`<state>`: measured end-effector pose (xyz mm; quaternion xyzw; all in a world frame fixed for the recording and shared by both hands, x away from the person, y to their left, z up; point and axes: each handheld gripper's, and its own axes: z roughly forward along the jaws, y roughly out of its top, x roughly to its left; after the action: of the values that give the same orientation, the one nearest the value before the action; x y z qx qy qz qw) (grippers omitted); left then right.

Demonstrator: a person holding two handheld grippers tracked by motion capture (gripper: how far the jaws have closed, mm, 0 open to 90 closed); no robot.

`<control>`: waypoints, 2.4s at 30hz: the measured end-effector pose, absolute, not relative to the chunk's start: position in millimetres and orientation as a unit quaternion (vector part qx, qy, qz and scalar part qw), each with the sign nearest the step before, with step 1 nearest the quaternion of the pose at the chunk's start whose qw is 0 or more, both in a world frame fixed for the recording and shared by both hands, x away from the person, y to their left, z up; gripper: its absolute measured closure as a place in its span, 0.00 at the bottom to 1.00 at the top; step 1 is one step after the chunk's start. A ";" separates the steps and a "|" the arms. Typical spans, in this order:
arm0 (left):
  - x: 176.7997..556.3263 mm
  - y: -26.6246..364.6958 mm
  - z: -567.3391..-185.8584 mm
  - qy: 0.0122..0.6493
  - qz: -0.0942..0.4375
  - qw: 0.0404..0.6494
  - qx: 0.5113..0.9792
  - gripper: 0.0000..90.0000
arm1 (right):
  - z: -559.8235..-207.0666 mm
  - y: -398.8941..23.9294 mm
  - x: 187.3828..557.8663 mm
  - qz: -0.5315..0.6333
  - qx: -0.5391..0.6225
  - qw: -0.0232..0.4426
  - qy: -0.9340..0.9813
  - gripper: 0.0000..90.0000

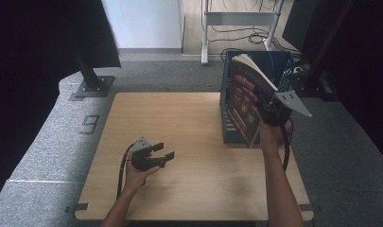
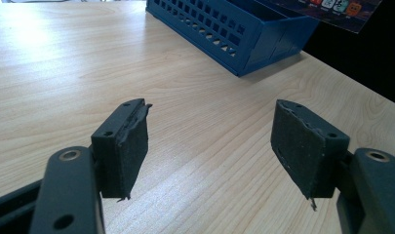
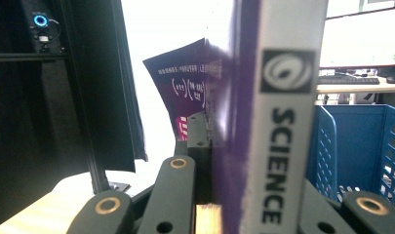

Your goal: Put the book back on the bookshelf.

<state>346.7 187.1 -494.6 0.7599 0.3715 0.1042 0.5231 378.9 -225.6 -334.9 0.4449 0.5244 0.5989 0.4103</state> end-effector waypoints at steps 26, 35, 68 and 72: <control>345.7 184.9 -496.3 0.369 0.100 0.521 0.764 0.33 | -336.9 -217.6 410.7 0.577 0.455 0.436 0.519 0.91; 346.2 187.1 -496.5 0.373 0.099 0.523 0.760 0.33 | -341.8 -217.9 420.3 0.577 0.464 0.432 0.515 0.91; 349.8 200.0 -497.7 0.386 0.096 0.530 0.749 0.34 | -355.7 -206.1 467.3 0.565 0.498 0.438 0.491 0.91; 349.5 200.8 -496.9 0.386 0.097 0.532 0.747 0.34 | -356.0 -204.1 470.9 0.561 0.499 0.440 0.493 0.91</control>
<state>349.5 200.8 -496.9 0.7474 0.3862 0.0966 0.5319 470.9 -204.1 -356.0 0.4991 0.4926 0.5609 0.4401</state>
